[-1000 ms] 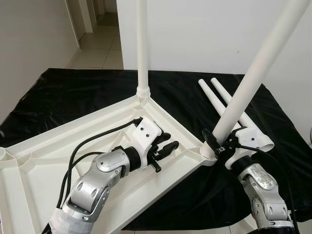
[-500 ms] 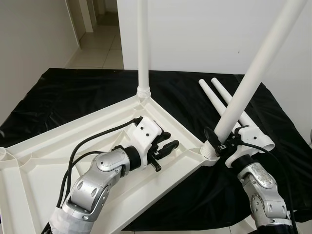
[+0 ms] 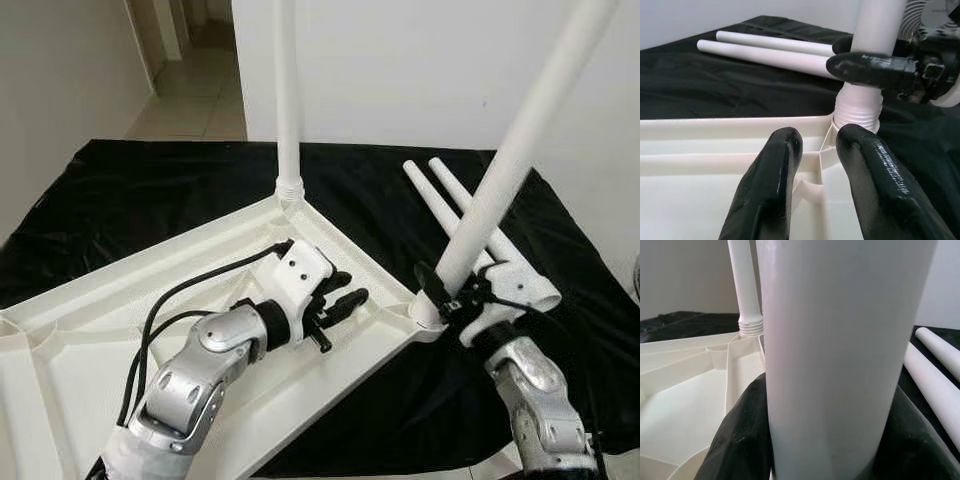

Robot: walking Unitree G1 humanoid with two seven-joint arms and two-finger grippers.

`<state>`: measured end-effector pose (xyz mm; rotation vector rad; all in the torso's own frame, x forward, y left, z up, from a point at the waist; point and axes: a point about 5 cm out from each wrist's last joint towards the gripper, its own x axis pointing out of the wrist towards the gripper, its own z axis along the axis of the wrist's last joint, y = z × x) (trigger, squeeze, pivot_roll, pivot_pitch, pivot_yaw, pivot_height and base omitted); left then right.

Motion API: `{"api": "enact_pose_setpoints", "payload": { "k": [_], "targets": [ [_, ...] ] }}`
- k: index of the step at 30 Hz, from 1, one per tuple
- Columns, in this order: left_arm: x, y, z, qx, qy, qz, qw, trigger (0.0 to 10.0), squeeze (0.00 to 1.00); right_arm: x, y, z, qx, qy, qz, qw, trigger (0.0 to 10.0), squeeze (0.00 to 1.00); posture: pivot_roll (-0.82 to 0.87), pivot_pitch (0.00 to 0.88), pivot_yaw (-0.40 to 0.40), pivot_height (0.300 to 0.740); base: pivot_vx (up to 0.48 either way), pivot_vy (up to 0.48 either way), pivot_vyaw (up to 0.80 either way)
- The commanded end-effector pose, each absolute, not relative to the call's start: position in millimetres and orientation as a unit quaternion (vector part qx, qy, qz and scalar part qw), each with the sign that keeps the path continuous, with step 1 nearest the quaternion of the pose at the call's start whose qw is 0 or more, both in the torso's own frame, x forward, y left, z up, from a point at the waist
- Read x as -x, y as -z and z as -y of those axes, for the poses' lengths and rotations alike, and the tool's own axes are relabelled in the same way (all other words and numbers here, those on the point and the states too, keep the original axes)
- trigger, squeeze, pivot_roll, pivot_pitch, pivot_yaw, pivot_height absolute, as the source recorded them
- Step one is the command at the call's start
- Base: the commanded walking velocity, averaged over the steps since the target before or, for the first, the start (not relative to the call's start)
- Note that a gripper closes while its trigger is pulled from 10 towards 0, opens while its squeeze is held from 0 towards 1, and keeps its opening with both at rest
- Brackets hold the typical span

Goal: Building children table

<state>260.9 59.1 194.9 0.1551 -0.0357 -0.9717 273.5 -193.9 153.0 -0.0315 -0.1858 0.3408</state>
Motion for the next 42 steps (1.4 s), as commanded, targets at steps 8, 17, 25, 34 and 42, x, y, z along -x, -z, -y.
{"api": "enact_pose_setpoints", "payload": {
  "k": [8,17,25,34,42],
  "targets": [
    [-262,-195,-58,-0.081,0.473,0.015,0.877,10.0,0.00,-277,-176,190,-0.016,-0.193,0.087,0.977,10.0,0.00,-0.01,0.075,0.054,0.740,0.000,0.000,0.00],
    [-266,-195,-54,-0.092,0.479,0.019,0.873,10.0,0.00,-280,-216,197,-0.012,-0.235,0.125,0.964,10.0,0.00,-0.01,0.055,0.019,0.740,0.000,0.000,0.00],
    [-271,-201,-50,-0.089,0.480,0.037,0.872,10.0,0.00,-282,-206,198,0.045,-0.269,0.060,0.960,10.0,0.00,-0.01,0.047,-0.009,0.740,0.000,0.000,0.00],
    [-281,-224,-49,-0.055,0.514,0.057,0.854,10.0,1.00,-286,-197,194,0.069,-0.316,0.023,0.946,10.0,0.00,-0.02,0.064,-0.005,0.740,0.000,0.000,0.00],
    [-285,-252,-37,0.006,0.547,0.084,0.833,10.0,0.98,-283,-194,187,0.080,-0.364,0.014,0.928,10.0,0.00,-0.02,0.057,0.001,0.740,0.000,0.000,0.00]
  ]
}}
